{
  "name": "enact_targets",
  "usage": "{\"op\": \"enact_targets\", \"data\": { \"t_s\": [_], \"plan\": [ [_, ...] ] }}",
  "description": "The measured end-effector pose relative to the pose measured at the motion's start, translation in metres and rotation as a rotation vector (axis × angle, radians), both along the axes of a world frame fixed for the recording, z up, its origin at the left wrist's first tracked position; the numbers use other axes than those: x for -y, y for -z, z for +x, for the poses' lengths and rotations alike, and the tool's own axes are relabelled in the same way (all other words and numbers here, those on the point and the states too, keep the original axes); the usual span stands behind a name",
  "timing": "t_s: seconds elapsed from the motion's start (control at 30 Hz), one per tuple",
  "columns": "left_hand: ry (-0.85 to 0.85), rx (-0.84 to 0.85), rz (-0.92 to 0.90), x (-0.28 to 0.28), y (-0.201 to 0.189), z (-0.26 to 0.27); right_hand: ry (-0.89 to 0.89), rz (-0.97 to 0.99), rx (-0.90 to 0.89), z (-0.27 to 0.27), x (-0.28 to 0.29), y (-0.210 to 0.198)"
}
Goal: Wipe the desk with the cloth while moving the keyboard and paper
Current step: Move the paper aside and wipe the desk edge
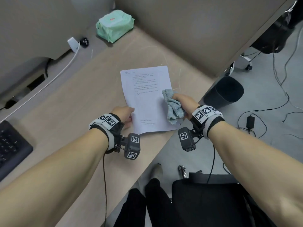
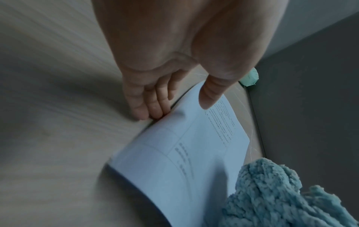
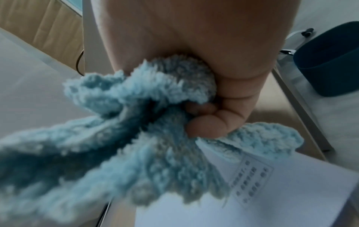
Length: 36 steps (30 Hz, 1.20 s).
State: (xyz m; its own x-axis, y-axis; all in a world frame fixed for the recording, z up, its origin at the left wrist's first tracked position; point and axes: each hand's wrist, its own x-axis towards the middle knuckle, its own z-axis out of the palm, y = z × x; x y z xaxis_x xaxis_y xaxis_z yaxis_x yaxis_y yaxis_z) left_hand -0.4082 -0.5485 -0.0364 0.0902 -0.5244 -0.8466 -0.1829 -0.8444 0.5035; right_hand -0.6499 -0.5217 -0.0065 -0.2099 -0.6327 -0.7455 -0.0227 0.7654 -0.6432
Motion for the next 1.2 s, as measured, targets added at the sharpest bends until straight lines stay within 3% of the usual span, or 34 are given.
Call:
{"op": "enact_targets", "data": {
  "t_s": [0.1, 0.23, 0.33, 0.53, 0.77, 0.97, 1.03, 1.2],
  "plan": [
    [-0.031, -0.030, 0.023, -0.004, -0.001, -0.001, 0.007, -0.007, 0.040, 0.011, -0.003, 0.002],
    [0.022, 0.052, -0.044, -0.004, -0.004, 0.022, -0.029, -0.001, 0.050, 0.032, -0.005, 0.002],
    [0.044, 0.165, -0.131, -0.007, -0.014, 0.059, -0.088, 0.003, 0.062, 0.055, -0.006, 0.000],
    [-0.090, 0.367, -0.243, -0.030, -0.040, 0.159, -0.193, -0.140, -0.056, 0.124, -0.002, -0.009],
    [-0.162, 0.545, -0.255, -0.063, -0.032, 0.256, -0.505, -0.260, -0.301, 0.194, -0.007, 0.003],
    [-0.141, 0.521, -0.152, -0.075, 0.014, 0.302, -0.900, -0.330, -0.592, 0.233, -0.021, 0.021],
    [-0.112, 0.553, -0.125, -0.077, 0.008, 0.299, -1.016, -0.380, -0.669, 0.241, -0.025, 0.026],
    [0.141, 0.918, -0.189, -0.078, -0.026, 0.279, -1.380, -0.483, -0.811, 0.249, -0.037, 0.044]
  ]
}}
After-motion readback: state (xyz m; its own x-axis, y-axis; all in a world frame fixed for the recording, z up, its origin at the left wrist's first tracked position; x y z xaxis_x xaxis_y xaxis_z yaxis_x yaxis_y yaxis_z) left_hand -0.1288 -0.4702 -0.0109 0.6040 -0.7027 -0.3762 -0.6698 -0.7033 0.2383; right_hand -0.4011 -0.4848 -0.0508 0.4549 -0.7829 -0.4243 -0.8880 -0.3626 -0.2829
